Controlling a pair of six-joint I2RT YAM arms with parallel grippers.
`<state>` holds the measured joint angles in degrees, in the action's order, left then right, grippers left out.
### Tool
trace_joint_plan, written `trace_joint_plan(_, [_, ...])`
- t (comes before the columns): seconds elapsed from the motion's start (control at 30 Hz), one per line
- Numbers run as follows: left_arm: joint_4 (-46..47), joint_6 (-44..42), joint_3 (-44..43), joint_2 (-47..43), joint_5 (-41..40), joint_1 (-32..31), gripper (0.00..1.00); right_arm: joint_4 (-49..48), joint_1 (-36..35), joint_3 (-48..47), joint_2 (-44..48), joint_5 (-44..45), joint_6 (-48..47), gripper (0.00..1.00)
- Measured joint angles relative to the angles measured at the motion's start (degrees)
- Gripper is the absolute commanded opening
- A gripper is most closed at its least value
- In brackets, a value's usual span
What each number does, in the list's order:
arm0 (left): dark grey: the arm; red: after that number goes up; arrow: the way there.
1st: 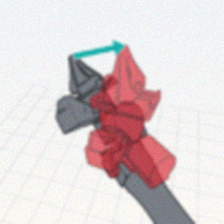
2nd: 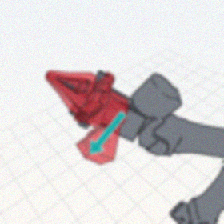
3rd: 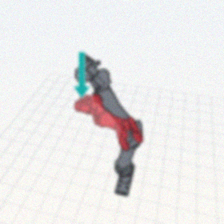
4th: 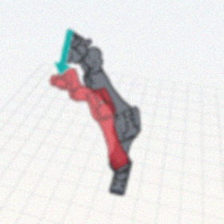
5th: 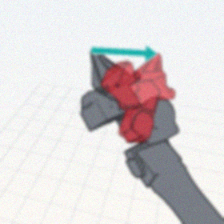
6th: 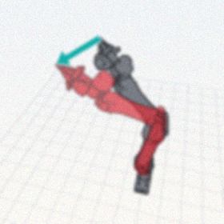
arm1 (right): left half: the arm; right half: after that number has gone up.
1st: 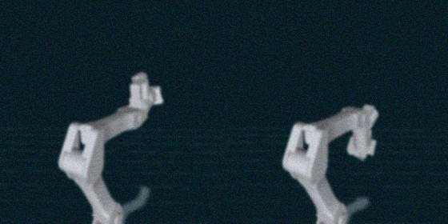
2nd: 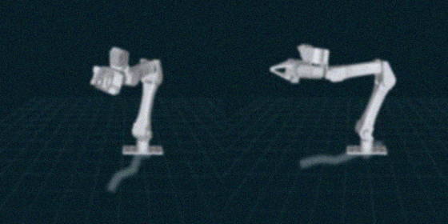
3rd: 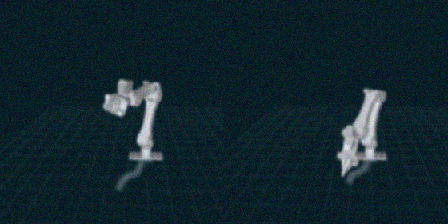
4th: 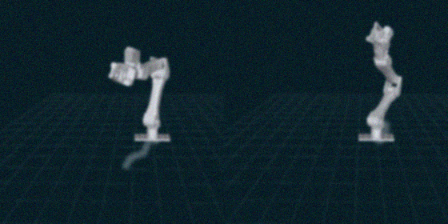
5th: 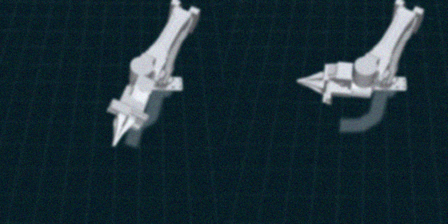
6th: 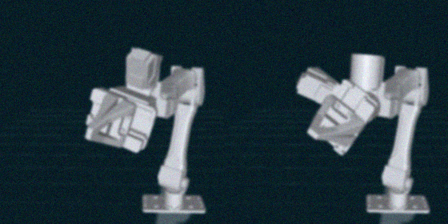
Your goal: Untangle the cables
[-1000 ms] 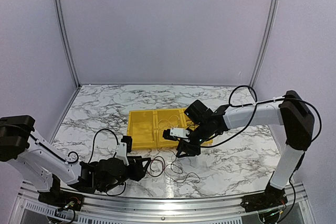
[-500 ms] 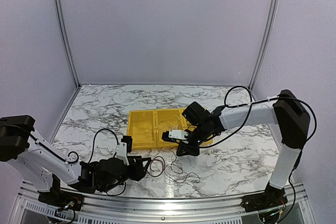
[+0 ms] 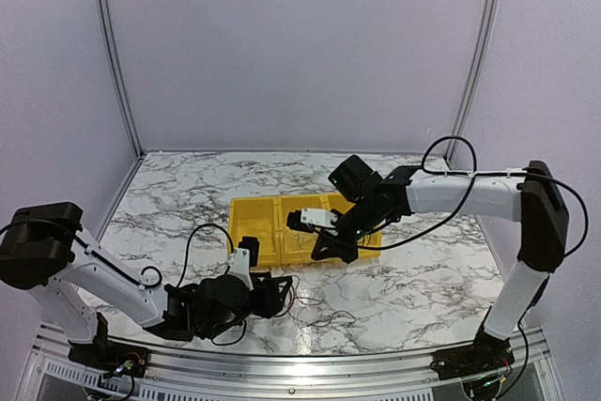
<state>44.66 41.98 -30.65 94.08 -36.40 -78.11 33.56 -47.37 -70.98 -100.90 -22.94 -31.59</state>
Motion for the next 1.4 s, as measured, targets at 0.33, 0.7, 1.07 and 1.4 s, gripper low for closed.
trace_joint_plan(0.33, [-0.3, -4.2, -10.9, 9.5, 5.9, 3.1, 0.56, 7.6, 0.0, -9.6, 8.2, -8.8, 0.0, 0.00])
trace_joint_plan(0.7, [-0.3, -3.0, -13.6, 15.8, 13.6, 5.7, 0.43, 10.5, 2.6, -28.2, 13.8, -19.1, 1.5, 0.00])
trace_joint_plan(1.07, [1.0, 0.4, -13.5, 18.1, 18.4, 8.4, 0.37, 7.3, 8.8, -45.2, 15.4, -26.4, 6.6, 0.00])
trace_joint_plan(1.4, [4.7, 1.2, -8.6, 15.9, 19.7, 8.5, 0.43, 5.4, 9.2, -37.2, 15.3, -25.1, 7.0, 0.00])
